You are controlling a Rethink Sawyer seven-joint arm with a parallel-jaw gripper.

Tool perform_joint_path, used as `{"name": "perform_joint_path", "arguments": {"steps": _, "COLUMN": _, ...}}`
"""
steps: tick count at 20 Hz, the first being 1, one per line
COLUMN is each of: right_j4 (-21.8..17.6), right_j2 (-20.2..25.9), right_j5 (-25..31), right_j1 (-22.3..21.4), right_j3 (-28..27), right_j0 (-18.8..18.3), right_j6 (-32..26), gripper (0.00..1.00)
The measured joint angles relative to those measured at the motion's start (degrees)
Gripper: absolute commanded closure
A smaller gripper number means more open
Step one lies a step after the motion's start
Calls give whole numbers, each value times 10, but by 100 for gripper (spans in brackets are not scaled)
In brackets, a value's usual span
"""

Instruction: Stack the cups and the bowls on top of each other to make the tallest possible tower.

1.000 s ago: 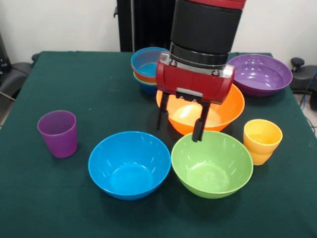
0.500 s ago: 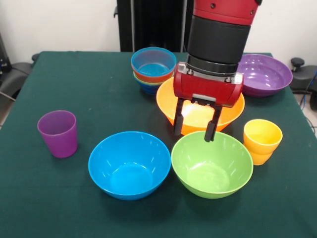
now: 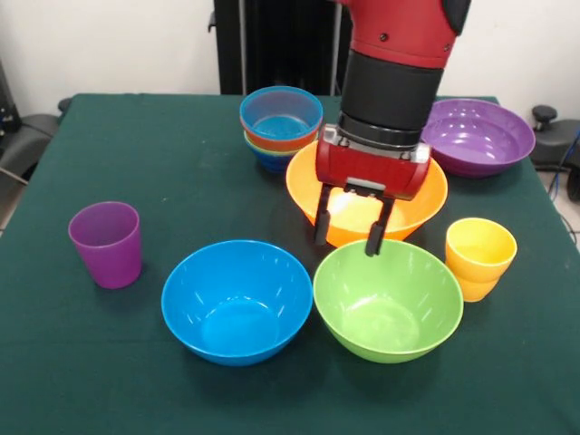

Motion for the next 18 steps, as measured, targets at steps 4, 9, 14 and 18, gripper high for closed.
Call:
{"name": "perform_joint_path", "arguments": {"steps": 4, "right_j4": 5, "right_j2": -16, "right_j5": -23, "right_j1": 15, "right_j3": 12, "right_j0": 3, "right_j6": 1, "gripper": 0}}
{"name": "perform_joint_path", "arguments": {"steps": 9, "right_j4": 15, "right_j2": -37, "right_j5": -57, "right_j1": 38, "right_j3": 19, "right_j0": 11, "right_j6": 5, "gripper": 0}}
{"name": "perform_joint_path", "arguments": {"steps": 14, "right_j4": 25, "right_j2": -44, "right_j5": -89, "right_j1": 56, "right_j3": 24, "right_j0": 13, "right_j6": 5, "gripper": 0}}
{"name": "perform_joint_path", "arguments": {"steps": 18, "right_j4": 37, "right_j2": -45, "right_j5": -118, "right_j1": 65, "right_j3": 30, "right_j0": 15, "right_j6": 5, "gripper": 0}}
